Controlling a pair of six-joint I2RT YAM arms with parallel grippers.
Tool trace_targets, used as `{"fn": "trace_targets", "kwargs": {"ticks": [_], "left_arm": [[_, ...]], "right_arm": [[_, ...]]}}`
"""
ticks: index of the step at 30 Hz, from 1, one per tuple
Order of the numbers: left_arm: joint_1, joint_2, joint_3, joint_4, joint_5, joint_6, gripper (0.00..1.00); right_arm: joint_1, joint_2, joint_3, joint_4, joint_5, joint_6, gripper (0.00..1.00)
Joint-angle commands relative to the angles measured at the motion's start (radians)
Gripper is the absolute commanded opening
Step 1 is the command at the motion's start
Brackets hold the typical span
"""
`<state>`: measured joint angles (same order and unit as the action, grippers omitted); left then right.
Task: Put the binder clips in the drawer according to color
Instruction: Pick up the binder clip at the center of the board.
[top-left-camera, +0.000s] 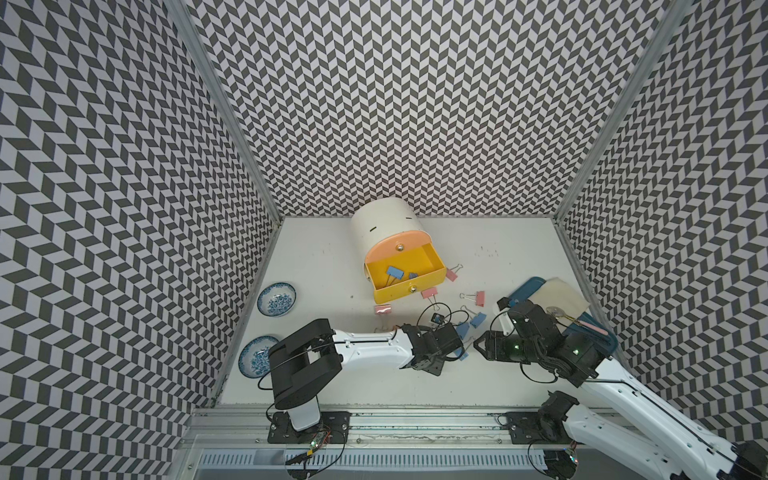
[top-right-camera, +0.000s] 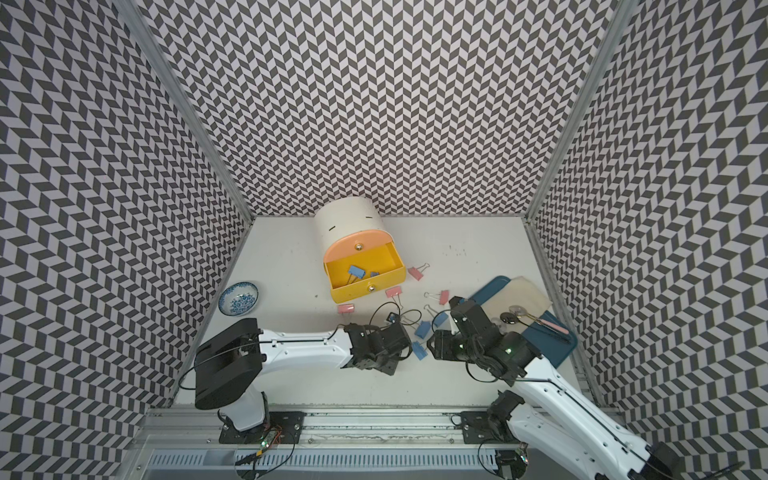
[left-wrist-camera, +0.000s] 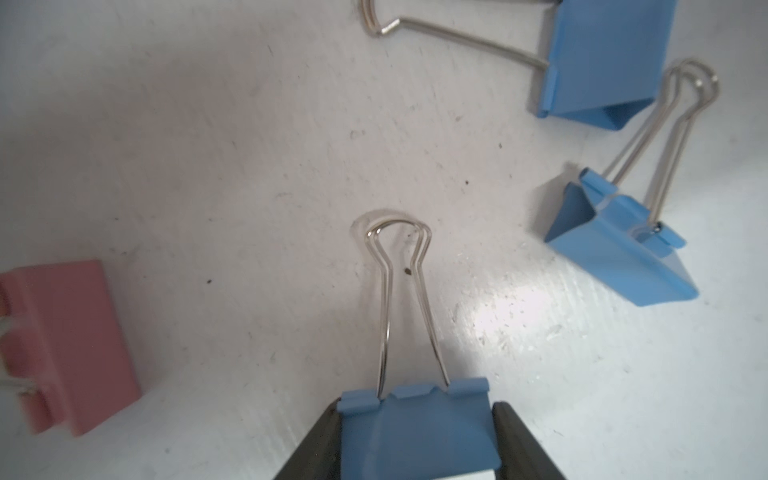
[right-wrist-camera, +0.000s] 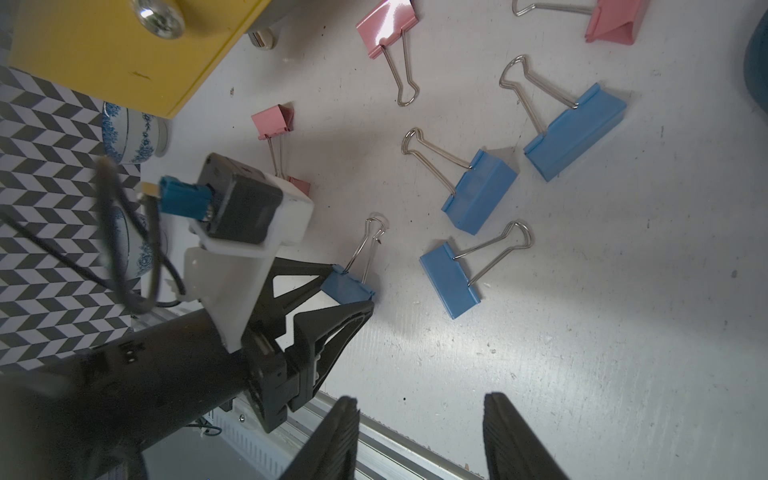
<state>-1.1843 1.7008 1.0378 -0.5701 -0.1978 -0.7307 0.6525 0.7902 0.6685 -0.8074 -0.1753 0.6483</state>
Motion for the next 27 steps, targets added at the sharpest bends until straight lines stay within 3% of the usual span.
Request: {"fn": "trace_targets", "kwargs": {"ticks": [1,14,27], "left_arm": [[-0.006,-0.076,0.072,-0.061,-0.03,0.011,0.47],[0.024,-0.165,0.294,-0.238,-0.075,0.085,0.47],[0.177,-0.199,0.521,-0.346,-0.038,0.228,0.47]], "right_arm": [[0.006,-0.008,0.033,0.036,0.03,0.006,0.52],[-0.008,0.106,0.217,0.088,0.03,-0.038,0.54],[-0.069,0.223,0.4,0.101,-0.023,-0.102,0.54]]}}
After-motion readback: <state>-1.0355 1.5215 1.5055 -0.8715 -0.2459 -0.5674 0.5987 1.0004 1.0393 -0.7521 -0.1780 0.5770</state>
